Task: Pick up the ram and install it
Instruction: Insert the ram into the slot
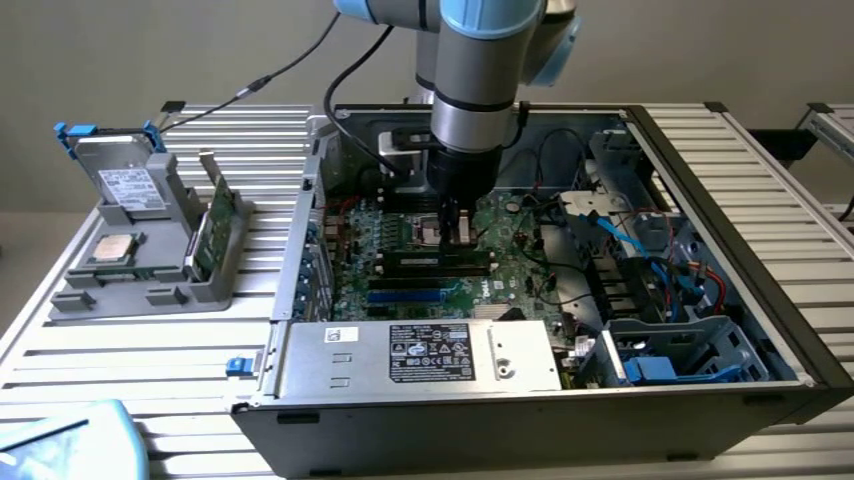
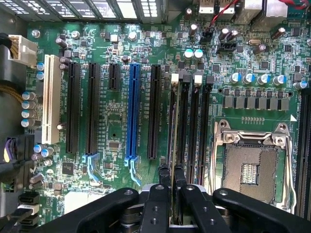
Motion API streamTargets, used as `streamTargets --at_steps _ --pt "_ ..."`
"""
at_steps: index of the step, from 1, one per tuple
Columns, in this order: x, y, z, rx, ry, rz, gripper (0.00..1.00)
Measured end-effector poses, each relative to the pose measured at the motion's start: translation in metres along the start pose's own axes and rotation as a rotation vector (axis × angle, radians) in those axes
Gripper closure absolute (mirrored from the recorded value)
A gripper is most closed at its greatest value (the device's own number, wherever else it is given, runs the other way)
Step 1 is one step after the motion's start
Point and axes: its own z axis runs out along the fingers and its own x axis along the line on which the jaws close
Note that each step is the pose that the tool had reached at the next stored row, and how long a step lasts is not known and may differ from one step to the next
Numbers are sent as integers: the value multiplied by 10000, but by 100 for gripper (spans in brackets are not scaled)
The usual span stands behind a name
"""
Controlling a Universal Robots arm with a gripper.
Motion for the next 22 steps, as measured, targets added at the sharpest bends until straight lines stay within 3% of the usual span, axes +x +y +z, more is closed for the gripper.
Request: streamTargets --at_steps 11,22 --pt "-2 1 14 0 -1 6 86" --pt "0 4 -32 2 0 -12 86"
